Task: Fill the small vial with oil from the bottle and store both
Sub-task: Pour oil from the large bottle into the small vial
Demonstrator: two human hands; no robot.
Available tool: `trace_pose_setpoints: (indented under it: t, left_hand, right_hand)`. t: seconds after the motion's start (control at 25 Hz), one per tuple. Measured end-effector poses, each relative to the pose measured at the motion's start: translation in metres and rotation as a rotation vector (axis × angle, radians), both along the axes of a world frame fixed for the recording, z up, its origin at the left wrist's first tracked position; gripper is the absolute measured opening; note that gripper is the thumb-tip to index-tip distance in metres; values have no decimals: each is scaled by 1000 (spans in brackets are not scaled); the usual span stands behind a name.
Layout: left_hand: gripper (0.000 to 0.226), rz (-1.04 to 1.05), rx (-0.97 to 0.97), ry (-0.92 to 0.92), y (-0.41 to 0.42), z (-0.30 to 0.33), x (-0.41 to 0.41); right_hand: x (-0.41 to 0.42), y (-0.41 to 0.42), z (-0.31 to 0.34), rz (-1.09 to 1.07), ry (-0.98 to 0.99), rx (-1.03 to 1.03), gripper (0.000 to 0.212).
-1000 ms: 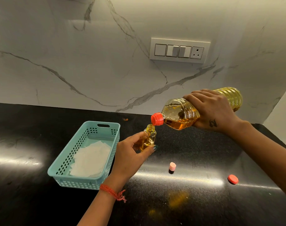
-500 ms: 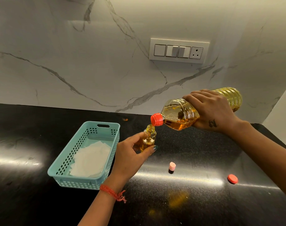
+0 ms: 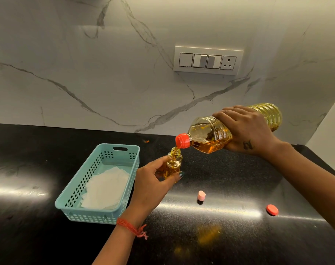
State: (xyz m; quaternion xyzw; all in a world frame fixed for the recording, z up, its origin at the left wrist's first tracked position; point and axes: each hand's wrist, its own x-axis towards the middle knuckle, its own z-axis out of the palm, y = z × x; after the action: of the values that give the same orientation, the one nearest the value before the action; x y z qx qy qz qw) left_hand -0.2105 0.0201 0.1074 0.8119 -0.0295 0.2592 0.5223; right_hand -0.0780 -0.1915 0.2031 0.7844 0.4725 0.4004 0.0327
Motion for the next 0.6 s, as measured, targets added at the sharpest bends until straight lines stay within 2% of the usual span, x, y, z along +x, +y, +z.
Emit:
trace_pose_setpoints:
  t: [0.6]
  left_hand:
    - [43,-16,-6,2,-1,1,0]
  right_hand:
    - [-1,-1,2,9,-10,2,60]
